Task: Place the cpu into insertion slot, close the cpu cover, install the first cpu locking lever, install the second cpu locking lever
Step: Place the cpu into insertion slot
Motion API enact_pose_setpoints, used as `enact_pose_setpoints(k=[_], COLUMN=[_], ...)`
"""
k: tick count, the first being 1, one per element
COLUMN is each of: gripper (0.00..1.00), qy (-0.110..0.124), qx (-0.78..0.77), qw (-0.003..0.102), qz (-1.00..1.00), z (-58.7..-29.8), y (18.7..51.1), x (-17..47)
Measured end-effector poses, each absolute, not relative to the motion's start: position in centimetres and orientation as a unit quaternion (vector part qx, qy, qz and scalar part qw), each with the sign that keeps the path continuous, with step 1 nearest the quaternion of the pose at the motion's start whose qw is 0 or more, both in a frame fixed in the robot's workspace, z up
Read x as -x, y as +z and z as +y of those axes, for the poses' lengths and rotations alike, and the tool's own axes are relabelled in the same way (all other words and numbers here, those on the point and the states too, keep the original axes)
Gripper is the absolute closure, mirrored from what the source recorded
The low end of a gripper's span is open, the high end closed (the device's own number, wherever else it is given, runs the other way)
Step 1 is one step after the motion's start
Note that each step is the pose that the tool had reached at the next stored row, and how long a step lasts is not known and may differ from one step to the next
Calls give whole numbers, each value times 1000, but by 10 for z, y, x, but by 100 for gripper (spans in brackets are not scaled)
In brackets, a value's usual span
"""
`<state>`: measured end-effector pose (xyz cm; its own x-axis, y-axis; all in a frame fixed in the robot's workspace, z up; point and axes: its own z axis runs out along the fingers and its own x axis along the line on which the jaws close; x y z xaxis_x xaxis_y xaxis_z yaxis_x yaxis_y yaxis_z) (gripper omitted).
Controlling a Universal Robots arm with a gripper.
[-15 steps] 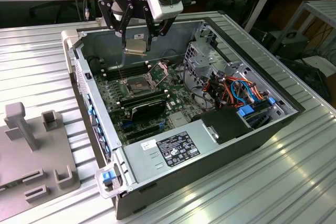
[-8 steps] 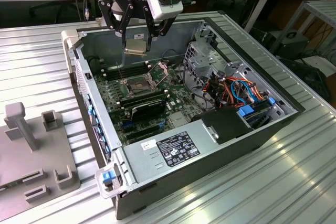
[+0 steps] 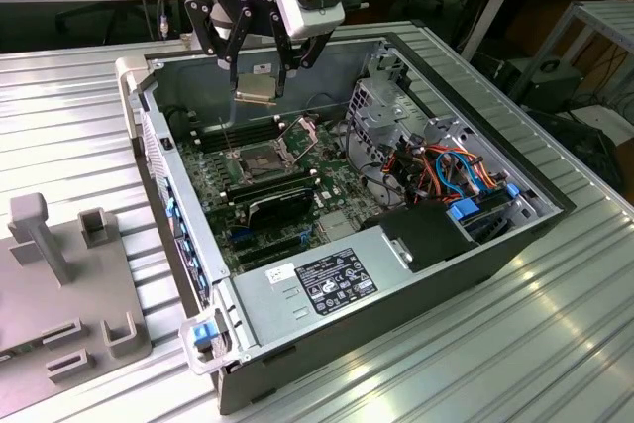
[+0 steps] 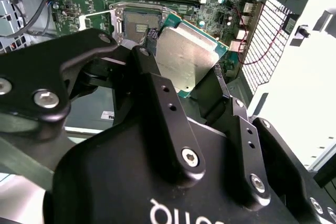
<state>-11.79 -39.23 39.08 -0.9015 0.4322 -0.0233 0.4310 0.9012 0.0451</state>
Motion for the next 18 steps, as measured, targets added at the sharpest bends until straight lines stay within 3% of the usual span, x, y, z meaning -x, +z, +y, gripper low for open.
enact_pose_setpoints(k=[18], gripper=[45], qy=[18], qx=[-292], qw=[18], qz=[956], z=[-392], y=[390], x=[118])
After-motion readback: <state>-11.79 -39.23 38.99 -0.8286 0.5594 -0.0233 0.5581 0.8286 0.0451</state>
